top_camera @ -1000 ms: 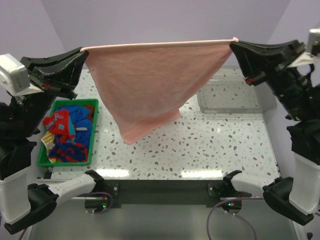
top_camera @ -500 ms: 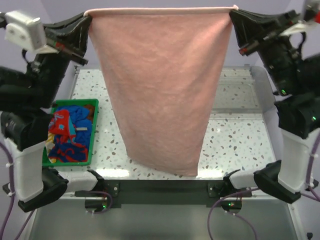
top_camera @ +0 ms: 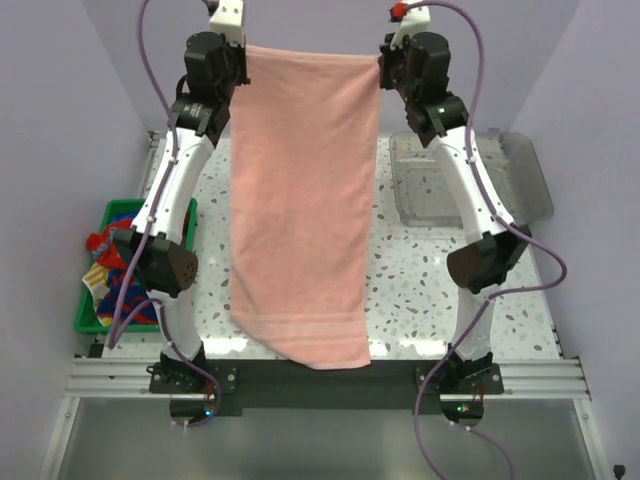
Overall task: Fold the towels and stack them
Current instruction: Flatten out the crumpled towel, then fold the towel
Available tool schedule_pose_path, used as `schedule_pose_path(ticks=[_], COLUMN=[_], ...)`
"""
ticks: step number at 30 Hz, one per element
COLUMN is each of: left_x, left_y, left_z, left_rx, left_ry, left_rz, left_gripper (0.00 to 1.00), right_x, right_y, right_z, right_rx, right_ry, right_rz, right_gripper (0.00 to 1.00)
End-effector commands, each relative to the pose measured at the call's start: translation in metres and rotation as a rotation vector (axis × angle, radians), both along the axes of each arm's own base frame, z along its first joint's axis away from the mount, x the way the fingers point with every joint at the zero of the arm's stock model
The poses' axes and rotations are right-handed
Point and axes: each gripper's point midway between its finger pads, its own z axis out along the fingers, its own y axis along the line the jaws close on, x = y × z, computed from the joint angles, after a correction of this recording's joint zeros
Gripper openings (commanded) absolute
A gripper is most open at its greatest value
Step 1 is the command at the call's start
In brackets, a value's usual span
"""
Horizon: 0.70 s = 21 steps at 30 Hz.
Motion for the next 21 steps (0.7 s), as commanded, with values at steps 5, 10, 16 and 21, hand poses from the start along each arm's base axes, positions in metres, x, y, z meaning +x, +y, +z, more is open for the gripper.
schedule_pose_path(ticks=[5,10,16,21], left_x=[0.044,0.048,0.037,0.026], left_y=[0.010,0.011,0.015,0.012], left_z=[-0.039,-0.115,-0.177,-0.224], left_rx=[-0.115,-0.117,-0.106,-0.101], left_ry=[0.015,0.144,0.252,0.349], left_rz=[-0.022,-0.001,0.020,0.006], left_gripper=[0.00,0.00,0.00,0.00], right_x=[0.034,0.041,0.039,0.026], right_y=[0.015,0.025,0.034,0.037], right_z=[-0.030,-0.101,-0.177,-0.229], right_rx=[-0.017,-0.049,-0.072,-0.052], right_ry=[-0.011,0.127,0.285,0.428], right_rz=[0.049,0.083,0.123,0.140], right_gripper=[0.00,0.00,0.00,0.00])
